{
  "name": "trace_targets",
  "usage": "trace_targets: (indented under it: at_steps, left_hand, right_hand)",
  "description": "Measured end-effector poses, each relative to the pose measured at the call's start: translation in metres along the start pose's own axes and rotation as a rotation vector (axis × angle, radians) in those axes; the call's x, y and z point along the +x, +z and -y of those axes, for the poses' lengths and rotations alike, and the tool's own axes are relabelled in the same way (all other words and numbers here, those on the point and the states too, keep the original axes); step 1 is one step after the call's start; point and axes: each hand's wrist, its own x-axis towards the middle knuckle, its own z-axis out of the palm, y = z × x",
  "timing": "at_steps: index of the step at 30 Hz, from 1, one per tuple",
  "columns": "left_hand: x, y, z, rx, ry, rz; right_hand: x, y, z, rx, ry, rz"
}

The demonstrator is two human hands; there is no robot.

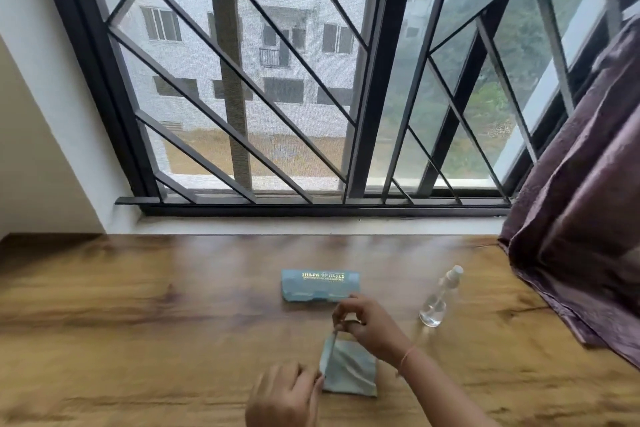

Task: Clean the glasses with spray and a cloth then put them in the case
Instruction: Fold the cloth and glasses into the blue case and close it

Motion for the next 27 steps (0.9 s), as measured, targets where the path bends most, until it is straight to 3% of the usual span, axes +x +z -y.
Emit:
trace_targets:
  at_steps: [4,10,22,26,27]
  left_hand:
    - [0.006,0.007,-0.013,0.017,0.198,-0.051]
    - [0.011,0.012,-0.033,0.048,0.376,0.031]
    - [-0.01,0.032,-0.034,-0.021,0.57,0.313]
    - [0.006,0.024,-0.025,-0.016,0.693,0.466]
    - [0.009,0.024,-0.013,0.028,0.825,0.459]
  right_hand:
    - [-0.015,-0.015,-0.018,0.067,0.021,-0.042]
    - [-0.033,-0.02,-0.043,0.071,0.037,-0.086]
    - [-0.043,-0.018,-0.066,-0.097,-0.051,-0.144]
    - [-0.044,-0.018,-0.07,-0.124,-0.102,-0.164]
    - [-0.044,-0.018,-0.072,-0.115,-0.108,-0.162]
